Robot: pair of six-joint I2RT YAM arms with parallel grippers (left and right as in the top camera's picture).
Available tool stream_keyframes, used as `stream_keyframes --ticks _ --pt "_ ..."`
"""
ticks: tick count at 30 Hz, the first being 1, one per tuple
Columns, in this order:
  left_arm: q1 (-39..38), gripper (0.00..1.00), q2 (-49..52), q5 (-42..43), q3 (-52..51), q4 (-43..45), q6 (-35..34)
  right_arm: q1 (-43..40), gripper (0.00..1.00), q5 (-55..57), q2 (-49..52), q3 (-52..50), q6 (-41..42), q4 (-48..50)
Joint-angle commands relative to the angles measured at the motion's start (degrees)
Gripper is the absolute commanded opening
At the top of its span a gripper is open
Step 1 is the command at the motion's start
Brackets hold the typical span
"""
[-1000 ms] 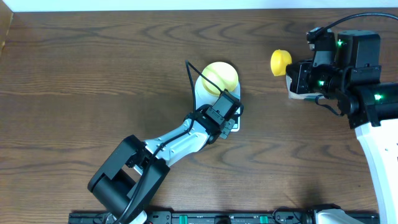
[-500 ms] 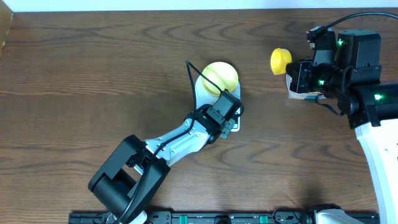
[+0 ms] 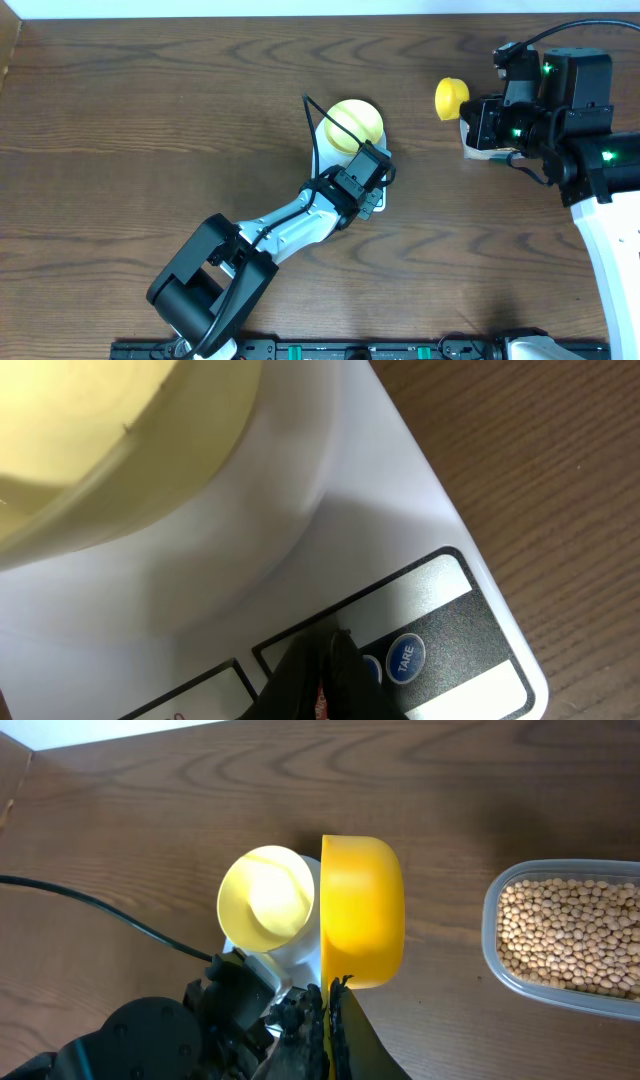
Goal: Scoop item into bowl and weigh 50g on scale
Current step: 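Press the scale's tare button with the left gripper, then withdraw the left gripper from the scale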
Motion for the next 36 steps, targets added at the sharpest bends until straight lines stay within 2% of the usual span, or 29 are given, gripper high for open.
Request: stream_keyframes --ticks 1,8,13,18,21,29,33,36 --pt "0.28 0.08 4.66 -0.20 -2.08 -2.10 0.37 -0.39 0.01 -0.15 -0.26 1.20 -0.85 -0.02" --pt "0.24 0.07 3.67 -1.14 -2.05 -4.44 0.37 -0.96 0.01 -0.17 -0.26 1.20 -0.85 0.20" --pt "-0.87 0.08 -5.53 -0.09 -1.73 -7.34 0.37 -1.44 0.01 -0.31 -0.26 1.20 -0.57 0.17" --pt "-1.88 0.07 -14.71 7.69 -1.73 -11.91 -0.55 -1.62 0.01 -4.39 -0.35 1.20 0.68 -0.61" --pt "-2.38 0.08 -17.44 8.07 -1.73 -12.90 -0.70 -1.62 0.01 -4.92 -0.35 1.20 0.68 -1.84" --pt "-2.38 0.08 -18.38 7.41 -1.73 -12.63 -0.44 -1.68 0.01 -3.93 -0.37 1.20 -0.94 -4.15" --pt "-2.38 0.08 -17.00 1.05 -1.77 -11.10 -0.44 -1.68 0.01 0.09 -0.35 1.20 -1.95 -5.51" --pt "-2.38 0.08 -14.82 0.31 -1.75 -7.91 -0.44 -1.75 0.01 0.48 -0.35 1.20 -1.97 -5.40"
